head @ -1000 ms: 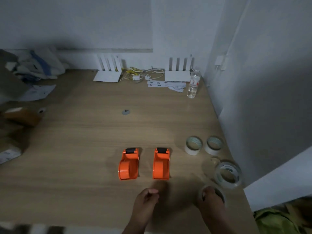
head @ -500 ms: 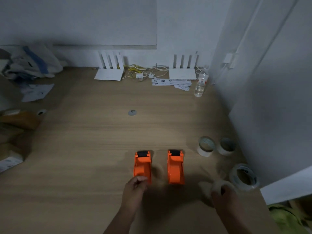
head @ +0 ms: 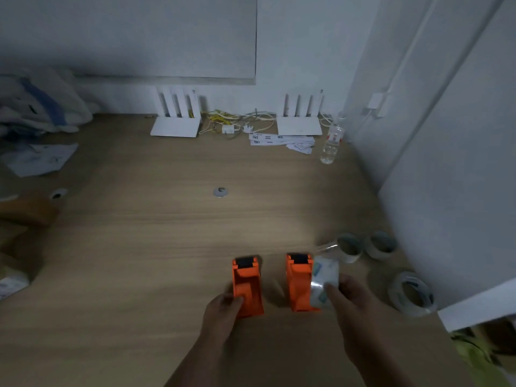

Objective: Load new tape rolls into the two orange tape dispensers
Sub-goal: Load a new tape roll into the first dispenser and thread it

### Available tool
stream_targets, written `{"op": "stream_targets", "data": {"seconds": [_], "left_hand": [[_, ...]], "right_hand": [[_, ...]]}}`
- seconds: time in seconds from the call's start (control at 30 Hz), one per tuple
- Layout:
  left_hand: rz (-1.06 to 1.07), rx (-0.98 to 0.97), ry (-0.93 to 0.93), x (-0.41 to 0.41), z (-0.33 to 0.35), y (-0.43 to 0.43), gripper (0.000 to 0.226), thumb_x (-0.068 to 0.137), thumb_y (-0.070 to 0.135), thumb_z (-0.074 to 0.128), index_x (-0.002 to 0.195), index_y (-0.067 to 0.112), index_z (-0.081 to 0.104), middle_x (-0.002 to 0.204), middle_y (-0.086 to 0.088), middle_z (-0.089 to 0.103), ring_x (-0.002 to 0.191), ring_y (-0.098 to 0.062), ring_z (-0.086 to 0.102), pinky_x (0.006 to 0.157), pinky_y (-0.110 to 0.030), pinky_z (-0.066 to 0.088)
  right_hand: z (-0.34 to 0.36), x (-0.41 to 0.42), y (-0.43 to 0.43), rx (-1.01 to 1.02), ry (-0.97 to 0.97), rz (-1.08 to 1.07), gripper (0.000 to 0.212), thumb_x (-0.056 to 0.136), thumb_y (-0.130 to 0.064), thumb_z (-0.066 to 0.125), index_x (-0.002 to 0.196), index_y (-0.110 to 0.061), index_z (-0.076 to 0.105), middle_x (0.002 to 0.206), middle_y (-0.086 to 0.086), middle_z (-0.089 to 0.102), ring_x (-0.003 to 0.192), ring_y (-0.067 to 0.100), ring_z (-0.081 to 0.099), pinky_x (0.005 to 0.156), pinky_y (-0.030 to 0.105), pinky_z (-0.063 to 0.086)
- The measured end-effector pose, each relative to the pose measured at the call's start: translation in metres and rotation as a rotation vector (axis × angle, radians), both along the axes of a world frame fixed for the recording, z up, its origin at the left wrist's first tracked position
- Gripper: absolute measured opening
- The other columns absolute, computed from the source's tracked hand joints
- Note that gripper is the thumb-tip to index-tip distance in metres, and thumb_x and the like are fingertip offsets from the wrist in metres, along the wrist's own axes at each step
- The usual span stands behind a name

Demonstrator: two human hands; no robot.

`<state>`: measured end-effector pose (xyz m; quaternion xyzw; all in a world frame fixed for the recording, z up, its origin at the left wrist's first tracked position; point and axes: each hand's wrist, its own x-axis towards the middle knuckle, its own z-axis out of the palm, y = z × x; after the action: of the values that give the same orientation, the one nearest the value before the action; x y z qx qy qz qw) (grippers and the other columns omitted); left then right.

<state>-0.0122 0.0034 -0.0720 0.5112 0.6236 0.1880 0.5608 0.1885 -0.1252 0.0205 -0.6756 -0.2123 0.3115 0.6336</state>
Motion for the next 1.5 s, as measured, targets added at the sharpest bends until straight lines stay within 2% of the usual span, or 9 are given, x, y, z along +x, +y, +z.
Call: {"op": "stream_targets", "data": {"seconds": [0.13,0.27,0.4,0.57,0.7,0.97,1.1,1.2,1.5], "left_hand": [[-0.106,0.112,0.048,0.010,0.004,-0.001,0.011,0.088,0.018,0.063,0.089,0.014,0.073,0.082,-0.003,0.072,0.075,-0.016,0.064,0.059,-0.019,0.043],[-0.066,0.101,-0.054,0.015,0.009,-0.006,0.020,0.088,0.009,0.062,0.073,0.019,0.069,0.072,0.004,0.070,0.067,-0.012,0.062,0.064,-0.028,0.045],[-0.037,0.121,-0.109,0.014,0.019,-0.012,0.015,0.083,0.023,0.065,0.073,0.014,0.070,0.070,-0.003,0.072,0.068,-0.017,0.062,0.064,-0.032,0.046],[-0.024,0.161,-0.208,0.015,0.038,-0.028,0.014,0.090,0.010,0.061,0.082,0.009,0.073,0.081,-0.015,0.076,0.071,-0.019,0.065,0.072,-0.038,0.051],[-0.004,0.145,-0.314,0.026,0.059,-0.040,0.017,0.090,0.004,0.058,0.082,0.008,0.073,0.075,-0.003,0.077,0.068,-0.013,0.065,0.069,-0.034,0.050],[-0.036,0.168,-0.437,0.039,0.091,-0.053,0.023,0.080,0.023,0.062,0.091,0.007,0.073,0.089,-0.013,0.078,0.079,-0.023,0.068,0.078,-0.042,0.053],[-0.026,0.189,-0.457,0.048,0.101,-0.057,0.015,0.092,0.004,0.056,0.089,0.003,0.071,0.072,0.000,0.075,0.060,-0.005,0.065,0.056,-0.016,0.050],[-0.063,0.226,-0.448,0.053,0.105,-0.055,0.015,0.091,0.000,0.055,0.091,-0.002,0.069,0.070,0.002,0.074,0.059,-0.002,0.063,0.055,-0.012,0.048],[-0.074,0.242,-0.445,0.058,0.112,-0.066,0.013,0.088,0.017,0.061,0.088,0.012,0.074,0.085,-0.008,0.079,0.078,-0.027,0.070,0.061,-0.018,0.054]], "right_hand": [[-0.005,-0.020,0.007,0.030,0.072,0.072,0.008,0.084,0.006,0.061,0.084,0.000,0.067,0.070,0.007,0.072,0.064,0.013,0.064,0.054,0.020,0.051],[-0.007,-0.033,0.009,-0.035,0.101,0.154,0.018,0.087,0.008,0.055,0.084,-0.006,0.066,0.069,0.003,0.073,0.065,0.010,0.065,0.055,0.018,0.051],[-0.008,-0.039,0.010,-0.095,0.119,0.235,0.021,0.090,0.003,0.056,0.099,-0.011,0.068,0.091,0.015,0.075,0.080,0.021,0.069,0.069,0.032,0.055],[0.003,-0.047,0.013,-0.114,0.089,0.273,0.024,0.088,0.004,0.054,0.096,-0.015,0.067,0.085,0.004,0.074,0.077,0.015,0.068,0.070,0.029,0.053],[0.012,-0.048,0.013,-0.119,0.051,0.287,0.028,0.087,0.008,0.050,0.095,-0.014,0.067,0.078,-0.002,0.073,0.074,0.009,0.065,0.071,0.026,0.051],[0.007,-0.035,0.003,-0.129,0.063,0.235,0.029,0.082,-0.010,0.051,0.099,-0.025,0.069,0.094,0.005,0.075,0.091,0.025,0.070,0.085,0.042,0.054],[0.004,-0.031,-0.002,-0.121,0.113,0.210,0.031,0.084,-0.002,0.052,0.096,-0.025,0.070,0.093,0.006,0.076,0.088,0.026,0.070,0.079,0.037,0.055],[0.000,-0.027,-0.004,-0.113,0.107,0.209,0.026,0.081,-0.009,0.054,0.092,-0.026,0.071,0.093,0.010,0.076,0.090,0.032,0.069,0.083,0.045,0.053],[0.012,-0.019,0.001,-0.002,0.163,0.207,0.026,0.083,-0.007,0.053,0.103,-0.014,0.068,0.093,0.010,0.076,0.085,0.022,0.072,0.072,0.030,0.055]]}}
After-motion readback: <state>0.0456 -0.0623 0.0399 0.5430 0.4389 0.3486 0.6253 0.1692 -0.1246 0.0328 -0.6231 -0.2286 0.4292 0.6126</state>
